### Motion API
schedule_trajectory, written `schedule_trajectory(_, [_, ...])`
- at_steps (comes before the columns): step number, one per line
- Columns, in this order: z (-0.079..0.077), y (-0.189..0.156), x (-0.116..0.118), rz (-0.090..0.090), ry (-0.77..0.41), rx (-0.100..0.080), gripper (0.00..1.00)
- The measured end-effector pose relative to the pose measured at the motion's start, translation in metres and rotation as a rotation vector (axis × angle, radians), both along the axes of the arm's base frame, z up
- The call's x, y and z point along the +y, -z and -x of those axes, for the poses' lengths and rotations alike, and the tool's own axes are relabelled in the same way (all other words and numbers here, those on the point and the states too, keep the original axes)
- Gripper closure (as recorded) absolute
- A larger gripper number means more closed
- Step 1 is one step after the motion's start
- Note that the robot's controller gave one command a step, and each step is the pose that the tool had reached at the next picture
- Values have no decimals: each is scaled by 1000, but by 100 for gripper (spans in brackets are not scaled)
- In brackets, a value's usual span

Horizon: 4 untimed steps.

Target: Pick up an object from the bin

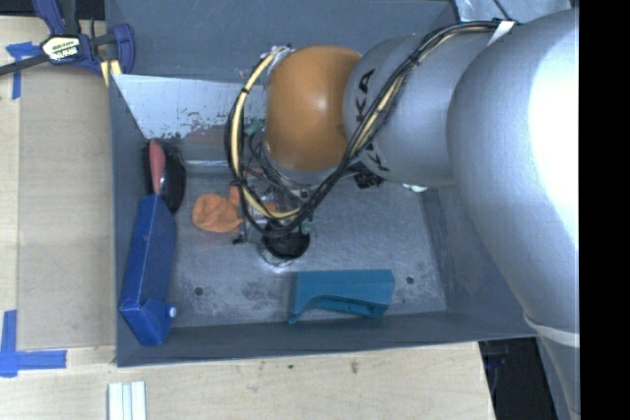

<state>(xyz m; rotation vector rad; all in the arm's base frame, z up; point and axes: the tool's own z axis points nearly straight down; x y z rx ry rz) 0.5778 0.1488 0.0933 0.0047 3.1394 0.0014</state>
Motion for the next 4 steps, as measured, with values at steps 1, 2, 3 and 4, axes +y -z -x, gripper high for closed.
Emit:
schedule_trajectory(1, [0,-40,-3,2,-12,8,100])
schedule_trajectory(2, [-12,-58,6,-4,-11,-18,100])
schedule_trajectory(3, [2,-28,8,2,-17,8,100])
schedule_trajectory(4, [-10,-90,30,2,-27,3,100])
